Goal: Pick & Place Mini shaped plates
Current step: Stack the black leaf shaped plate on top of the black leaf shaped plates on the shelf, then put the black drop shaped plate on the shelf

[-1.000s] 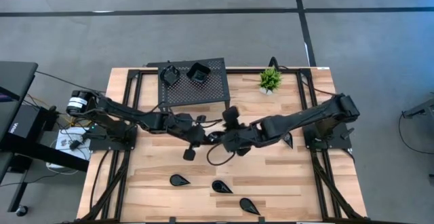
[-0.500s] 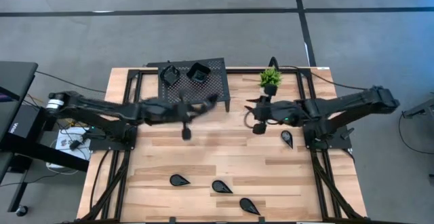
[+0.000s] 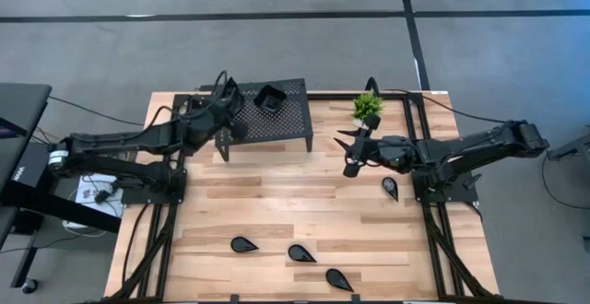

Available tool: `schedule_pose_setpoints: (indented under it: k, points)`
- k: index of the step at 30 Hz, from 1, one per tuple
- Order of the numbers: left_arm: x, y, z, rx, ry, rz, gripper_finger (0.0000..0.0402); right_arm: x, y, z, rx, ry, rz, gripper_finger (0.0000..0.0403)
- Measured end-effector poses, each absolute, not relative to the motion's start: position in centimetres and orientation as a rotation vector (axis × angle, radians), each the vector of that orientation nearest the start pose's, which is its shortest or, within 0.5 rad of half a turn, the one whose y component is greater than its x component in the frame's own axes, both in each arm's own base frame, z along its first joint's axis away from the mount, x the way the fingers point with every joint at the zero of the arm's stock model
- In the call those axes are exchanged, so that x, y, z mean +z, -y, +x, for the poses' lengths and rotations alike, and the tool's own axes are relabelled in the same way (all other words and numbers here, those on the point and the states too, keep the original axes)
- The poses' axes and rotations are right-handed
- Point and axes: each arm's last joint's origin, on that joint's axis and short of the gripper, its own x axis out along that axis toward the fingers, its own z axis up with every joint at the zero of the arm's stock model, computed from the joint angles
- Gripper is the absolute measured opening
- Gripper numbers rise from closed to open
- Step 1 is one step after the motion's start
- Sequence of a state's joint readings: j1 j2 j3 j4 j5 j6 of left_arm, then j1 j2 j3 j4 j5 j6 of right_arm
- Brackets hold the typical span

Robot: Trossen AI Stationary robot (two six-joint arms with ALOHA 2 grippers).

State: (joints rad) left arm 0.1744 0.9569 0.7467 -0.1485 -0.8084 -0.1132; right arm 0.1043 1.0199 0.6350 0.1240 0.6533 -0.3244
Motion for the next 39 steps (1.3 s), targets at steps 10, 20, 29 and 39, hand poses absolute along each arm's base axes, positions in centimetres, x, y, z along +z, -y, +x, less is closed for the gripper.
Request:
schedule_pose_setpoints:
  k: [10, 20, 29, 39]
  points:
    - [28.0, -7.3, 20.1, 1.031, -0.383, -0.032, 0.0015, 26.8, -0.5, 22.0, -0.5, -0.336, -0.414, 0.0098]
    - [27.2, -7.8, 20.6, 1.048, -0.432, -0.021, 0.0025, 26.8, -0.5, 22.0, -0.5, -0.336, -0.414, 0.0098]
    - [27.2, -7.8, 20.5, 1.069, -0.437, -0.002, 0.0077, 26.8, -0.5, 22.0, -0.5, -0.336, -0.413, 0.0098]
    - [27.2, -6.3, 21.2, 0.897, -0.435, -0.027, 0.0085, 27.3, -0.5, 22.1, -0.508, -0.29, -0.396, 0.0098]
